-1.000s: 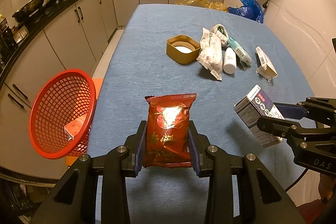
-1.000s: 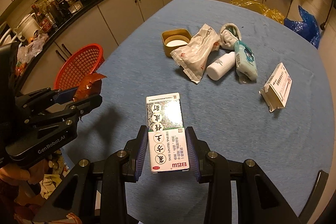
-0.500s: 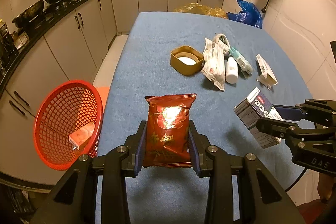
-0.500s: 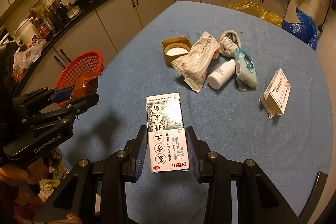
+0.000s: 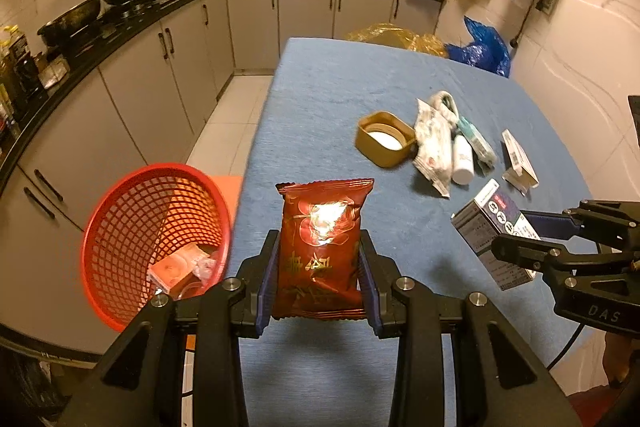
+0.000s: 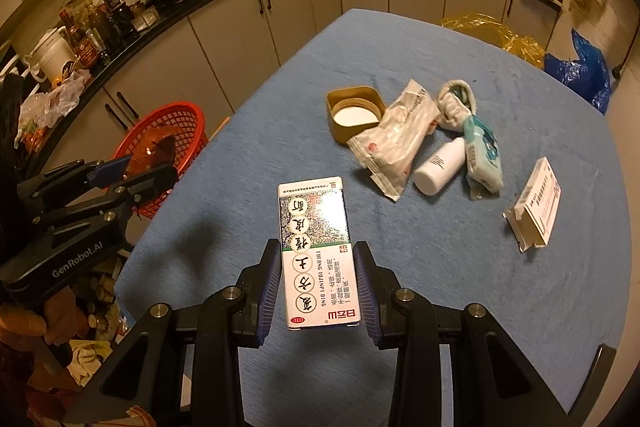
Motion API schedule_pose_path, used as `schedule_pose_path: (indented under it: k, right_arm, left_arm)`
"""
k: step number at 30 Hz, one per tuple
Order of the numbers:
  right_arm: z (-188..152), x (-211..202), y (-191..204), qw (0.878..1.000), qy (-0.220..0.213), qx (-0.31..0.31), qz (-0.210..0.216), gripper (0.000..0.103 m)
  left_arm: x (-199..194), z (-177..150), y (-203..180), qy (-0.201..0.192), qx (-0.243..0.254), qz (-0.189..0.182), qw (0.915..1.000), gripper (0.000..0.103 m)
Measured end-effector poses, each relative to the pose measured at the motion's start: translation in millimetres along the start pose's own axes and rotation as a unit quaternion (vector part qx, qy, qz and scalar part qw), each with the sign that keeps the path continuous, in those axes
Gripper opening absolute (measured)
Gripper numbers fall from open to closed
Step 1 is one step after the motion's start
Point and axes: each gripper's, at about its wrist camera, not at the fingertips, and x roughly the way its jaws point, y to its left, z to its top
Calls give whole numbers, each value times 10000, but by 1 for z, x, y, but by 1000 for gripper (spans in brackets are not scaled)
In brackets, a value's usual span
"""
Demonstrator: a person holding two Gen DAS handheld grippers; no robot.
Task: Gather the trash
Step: 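Carry the snack packet and medicine box over the red basket with both tools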
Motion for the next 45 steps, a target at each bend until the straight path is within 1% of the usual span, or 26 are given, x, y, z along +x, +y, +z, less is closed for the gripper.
schedule_pose_path:
  k: [11,24,30,37,45]
  right_arm:
    - [24,13,39,9997,5,-208,156,39]
    - [68,40,116,9971,-91,-492,581,39]
    - [84,54,131,9966,-16,-467,684,39]
    - [95,71,141,9965,105,-403,726,39]
    - [104,86,145,9959,238,-400,772,39]
  left_arm:
    - [-11,0,60,-106,-359,247,9990,35]
    - [-16,-4,130,-47,-536,577,9969,35]
    - [-12,-6,154,-25,-591,652,9961,35]
    - [-1,-4,173,51,-668,688,9954,35]
    - [10,-3,177,143,-688,701,9951,35]
